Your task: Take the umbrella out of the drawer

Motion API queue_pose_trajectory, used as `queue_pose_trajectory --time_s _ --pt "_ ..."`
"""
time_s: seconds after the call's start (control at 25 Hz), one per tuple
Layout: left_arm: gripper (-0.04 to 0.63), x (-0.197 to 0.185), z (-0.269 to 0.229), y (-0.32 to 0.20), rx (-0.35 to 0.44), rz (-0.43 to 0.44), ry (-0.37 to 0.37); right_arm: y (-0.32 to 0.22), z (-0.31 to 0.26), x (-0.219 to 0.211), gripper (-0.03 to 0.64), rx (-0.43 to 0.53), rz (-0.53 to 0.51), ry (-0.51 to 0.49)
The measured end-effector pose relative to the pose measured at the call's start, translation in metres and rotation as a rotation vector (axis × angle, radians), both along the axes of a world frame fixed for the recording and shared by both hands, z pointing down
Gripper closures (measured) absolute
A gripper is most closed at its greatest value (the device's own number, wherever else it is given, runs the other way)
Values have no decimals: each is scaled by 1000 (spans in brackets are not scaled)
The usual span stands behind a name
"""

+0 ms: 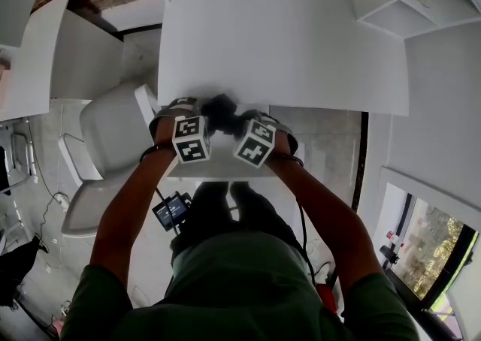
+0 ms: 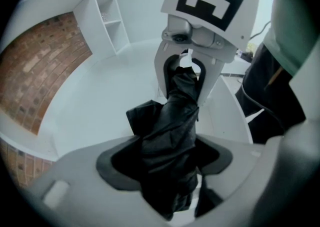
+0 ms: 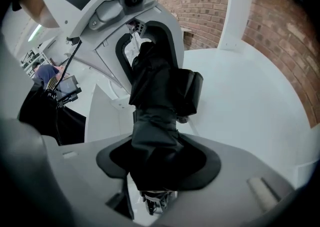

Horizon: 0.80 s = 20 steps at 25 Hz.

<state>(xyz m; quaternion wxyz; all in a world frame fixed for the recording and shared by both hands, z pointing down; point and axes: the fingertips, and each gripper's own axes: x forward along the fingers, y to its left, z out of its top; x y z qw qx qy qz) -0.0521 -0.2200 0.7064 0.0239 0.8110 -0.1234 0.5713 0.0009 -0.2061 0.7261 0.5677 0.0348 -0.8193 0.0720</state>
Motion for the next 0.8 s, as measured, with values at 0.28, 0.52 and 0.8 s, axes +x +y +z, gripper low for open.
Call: queue_pose_trajectory --time_s 0.28,0.52,0.8 --pt "287 -3 -23 -24 59 -13 6 -26 -23 -2 388 59 -8 -6" --pt "288 -5 -41 -48 109 -29 7 -52 -39 -4 387 112 -23 -12" --pt "288 -12 -50 -81 170 -62 18 -88 -47 -11 385 186 -43 -18"
